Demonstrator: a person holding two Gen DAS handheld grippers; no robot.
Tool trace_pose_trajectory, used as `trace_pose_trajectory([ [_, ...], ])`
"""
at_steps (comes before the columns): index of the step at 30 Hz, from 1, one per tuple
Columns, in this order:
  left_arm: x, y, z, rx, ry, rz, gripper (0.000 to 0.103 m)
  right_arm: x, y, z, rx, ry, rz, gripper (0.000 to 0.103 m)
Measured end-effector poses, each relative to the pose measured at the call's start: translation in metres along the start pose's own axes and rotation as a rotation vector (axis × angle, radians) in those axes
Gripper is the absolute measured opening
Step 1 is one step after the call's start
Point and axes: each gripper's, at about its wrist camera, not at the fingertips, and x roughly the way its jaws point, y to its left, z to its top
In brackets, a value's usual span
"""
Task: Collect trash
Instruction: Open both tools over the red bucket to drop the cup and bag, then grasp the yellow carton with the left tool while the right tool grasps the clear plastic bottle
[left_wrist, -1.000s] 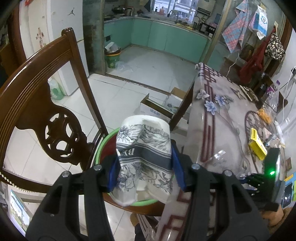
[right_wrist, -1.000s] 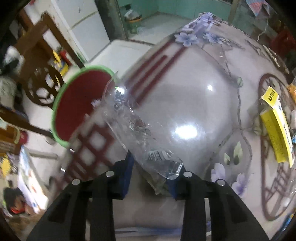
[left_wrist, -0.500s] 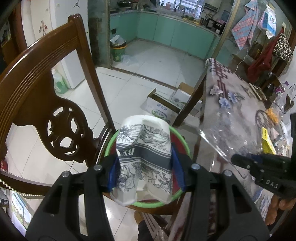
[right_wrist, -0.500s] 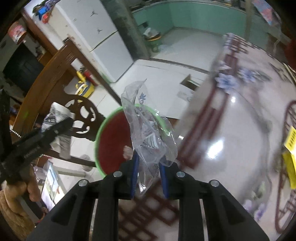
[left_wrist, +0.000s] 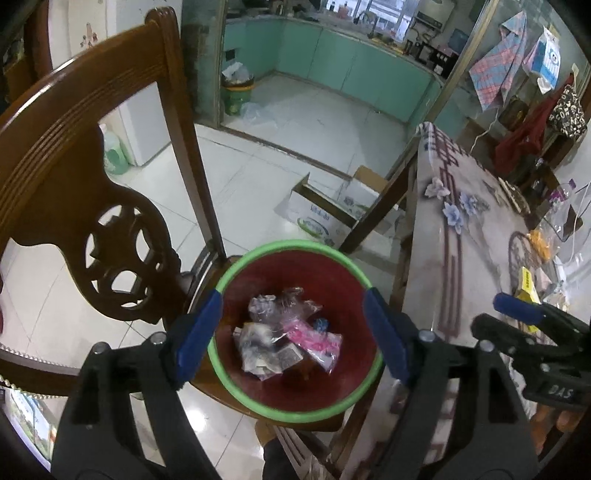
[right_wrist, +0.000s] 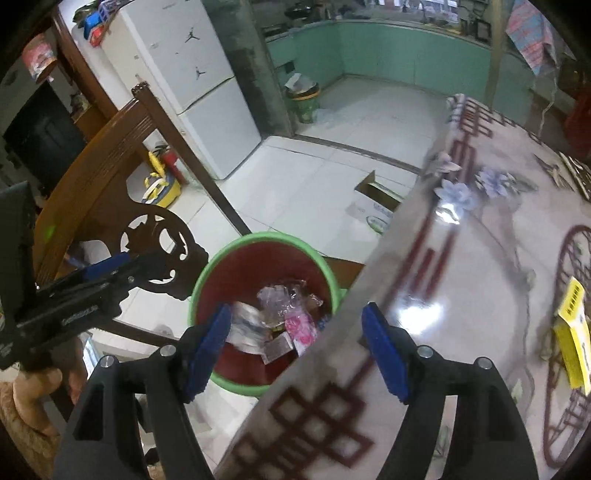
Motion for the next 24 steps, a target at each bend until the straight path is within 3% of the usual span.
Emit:
trace_pose_trajectory([
  [14, -0.033, -0.025, 0.003, 0.04, -0.092, 0.016, 0.076, -0.032, -0.022, -0.026, 0.059, -0.048, -0.009, 0.074],
  [24, -0.061, -0.074, -0.024, 0.064, -0.129, 0.041, 0.076, -0.068, -0.054, -0.058, 0.074, -0.089, 0.015, 0.075],
])
